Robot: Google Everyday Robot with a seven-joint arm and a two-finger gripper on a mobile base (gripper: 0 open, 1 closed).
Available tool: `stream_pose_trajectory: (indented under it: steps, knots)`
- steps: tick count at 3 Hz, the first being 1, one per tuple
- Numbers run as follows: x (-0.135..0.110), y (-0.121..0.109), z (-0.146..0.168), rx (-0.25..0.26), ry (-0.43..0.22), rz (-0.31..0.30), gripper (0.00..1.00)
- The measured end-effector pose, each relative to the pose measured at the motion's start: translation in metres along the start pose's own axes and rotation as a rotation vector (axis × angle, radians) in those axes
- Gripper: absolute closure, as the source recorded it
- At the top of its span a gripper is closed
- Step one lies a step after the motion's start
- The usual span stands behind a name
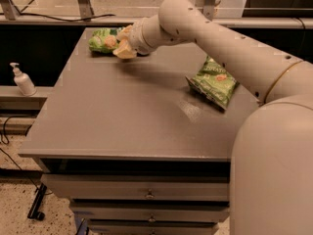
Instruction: Move orange near green rice chip bag
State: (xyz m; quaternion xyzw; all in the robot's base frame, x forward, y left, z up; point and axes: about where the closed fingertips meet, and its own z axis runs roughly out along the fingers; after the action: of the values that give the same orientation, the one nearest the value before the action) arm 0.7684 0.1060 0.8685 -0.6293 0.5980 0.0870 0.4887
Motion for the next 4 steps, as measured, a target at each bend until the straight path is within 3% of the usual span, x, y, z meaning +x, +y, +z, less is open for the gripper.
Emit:
stream_pose_trajectory:
  steps: [1,2,3,4]
  knots:
    - [-0.001,0.0,0.0,-0.004,0.002,-0.002,0.13]
    - [0.0,0.003,0.0,-0.006,0.006,0.0,0.0]
    - [0.0,0.003,0.0,-0.007,0.007,0.0,0.0]
    - [-0.007,-0.005,-0.02,0.03,-0.059,0.034,0.0]
